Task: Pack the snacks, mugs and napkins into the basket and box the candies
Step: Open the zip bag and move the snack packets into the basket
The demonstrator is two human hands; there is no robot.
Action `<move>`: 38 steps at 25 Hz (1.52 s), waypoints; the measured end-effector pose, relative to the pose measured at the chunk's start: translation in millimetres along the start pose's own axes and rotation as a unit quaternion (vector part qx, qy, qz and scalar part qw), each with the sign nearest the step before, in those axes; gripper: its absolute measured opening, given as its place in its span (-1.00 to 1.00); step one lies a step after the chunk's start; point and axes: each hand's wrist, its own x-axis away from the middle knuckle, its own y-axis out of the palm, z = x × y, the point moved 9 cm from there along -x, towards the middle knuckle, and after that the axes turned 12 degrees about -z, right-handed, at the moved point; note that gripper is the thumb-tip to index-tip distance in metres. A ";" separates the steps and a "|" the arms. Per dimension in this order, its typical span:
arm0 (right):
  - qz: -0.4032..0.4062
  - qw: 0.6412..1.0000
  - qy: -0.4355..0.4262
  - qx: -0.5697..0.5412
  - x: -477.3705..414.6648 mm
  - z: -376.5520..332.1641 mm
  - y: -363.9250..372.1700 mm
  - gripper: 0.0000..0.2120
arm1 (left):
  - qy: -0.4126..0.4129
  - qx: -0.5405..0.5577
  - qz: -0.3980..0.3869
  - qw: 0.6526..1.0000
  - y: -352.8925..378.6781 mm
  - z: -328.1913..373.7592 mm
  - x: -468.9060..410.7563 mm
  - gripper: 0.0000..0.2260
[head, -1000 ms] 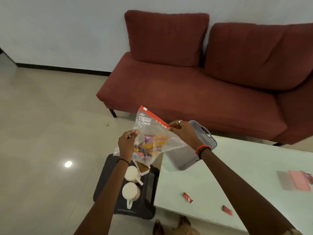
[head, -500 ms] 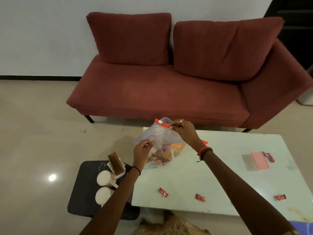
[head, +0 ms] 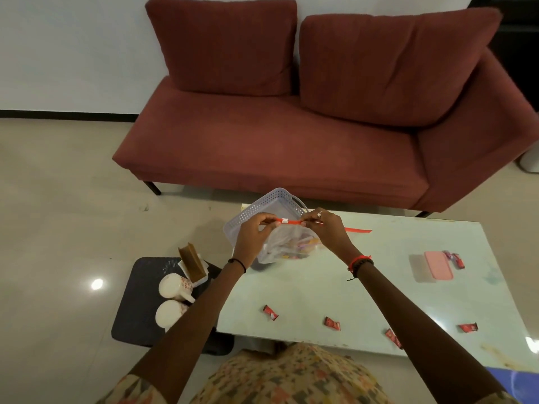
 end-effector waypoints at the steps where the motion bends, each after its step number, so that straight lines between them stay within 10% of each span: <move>1: 0.000 1.000 -0.005 -0.002 1.4 1.3 -0.9 -0.86 | 0.001 -0.011 0.002 1.000 1.5 4.2 -0.9 -0.85; 23: -0.118 0.985 -0.086 0.089 19.9 -13.2 40.8 -0.82 | -0.029 -0.190 0.061 0.979 -9.6 -3.1 44.1 -0.85; 38: -0.101 0.982 0.011 0.158 39.7 78.1 -11.4 -0.90 | -0.036 -0.170 0.137 0.975 -46.8 -1.1 37.5 -0.86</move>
